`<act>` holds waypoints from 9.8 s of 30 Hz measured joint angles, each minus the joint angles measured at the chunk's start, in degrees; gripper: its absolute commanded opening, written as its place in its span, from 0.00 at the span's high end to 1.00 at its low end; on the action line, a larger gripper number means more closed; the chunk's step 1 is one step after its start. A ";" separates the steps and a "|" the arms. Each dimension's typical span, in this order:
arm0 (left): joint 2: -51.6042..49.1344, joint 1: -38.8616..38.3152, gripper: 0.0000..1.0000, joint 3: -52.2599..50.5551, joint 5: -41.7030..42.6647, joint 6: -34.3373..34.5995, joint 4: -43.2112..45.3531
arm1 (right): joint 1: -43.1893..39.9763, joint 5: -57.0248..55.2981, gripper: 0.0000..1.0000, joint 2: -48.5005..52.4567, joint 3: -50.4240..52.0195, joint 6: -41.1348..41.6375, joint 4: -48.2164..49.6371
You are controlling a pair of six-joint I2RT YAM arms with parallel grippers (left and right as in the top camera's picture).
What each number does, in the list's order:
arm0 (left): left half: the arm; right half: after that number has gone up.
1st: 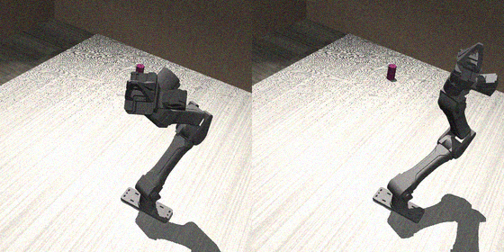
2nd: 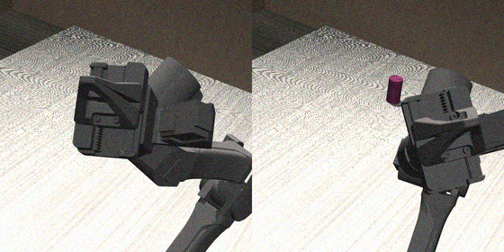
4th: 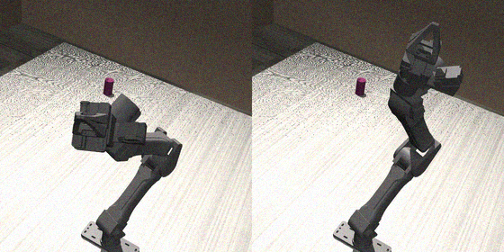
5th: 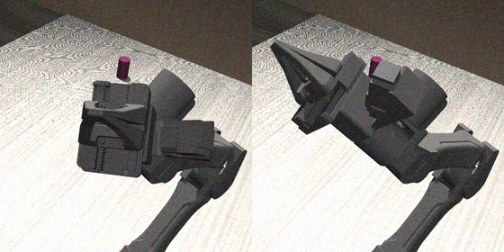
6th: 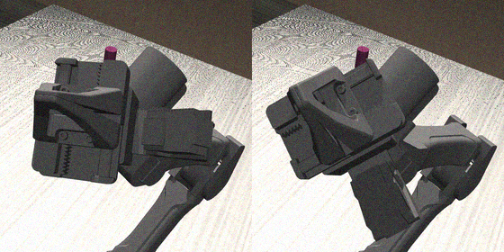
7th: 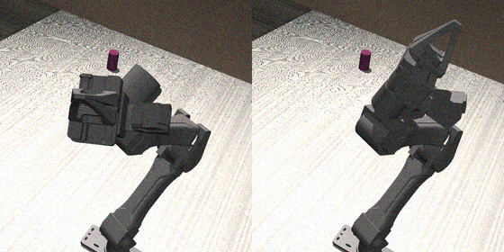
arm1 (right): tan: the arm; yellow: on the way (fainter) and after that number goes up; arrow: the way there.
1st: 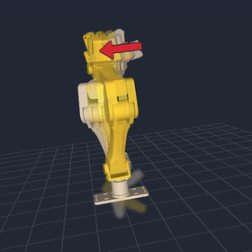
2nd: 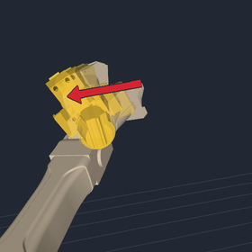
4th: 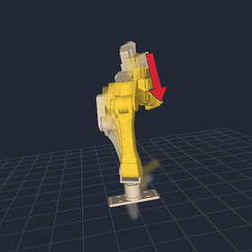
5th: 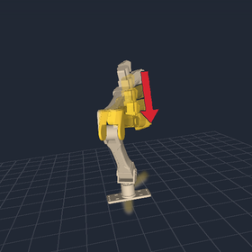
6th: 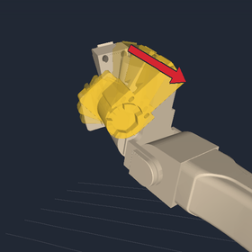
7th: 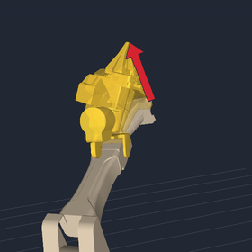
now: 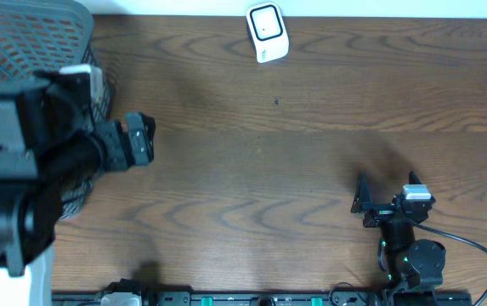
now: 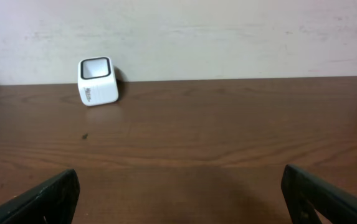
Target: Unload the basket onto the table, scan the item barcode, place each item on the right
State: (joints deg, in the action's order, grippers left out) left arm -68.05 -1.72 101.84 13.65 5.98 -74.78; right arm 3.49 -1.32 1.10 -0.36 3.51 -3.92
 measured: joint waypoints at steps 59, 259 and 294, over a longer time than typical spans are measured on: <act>-42.71 33.33 0.02 9.84 -9.46 -10.95 -5.22 | 0.00 0.00 0.01 0.00 0.00 0.00 -0.02; -30.03 -41.20 0.04 -11.28 -19.06 15.78 31.21 | 1.33 0.00 0.01 0.00 0.00 -0.02 0.00; -49.27 28.55 0.12 38.62 -19.80 0.48 -13.27 | 1.33 0.02 0.01 0.00 0.00 0.00 0.00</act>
State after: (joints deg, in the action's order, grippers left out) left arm -117.32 26.83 140.46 -6.15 6.46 -88.05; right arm 4.82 -1.30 1.10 -0.36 3.51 -3.92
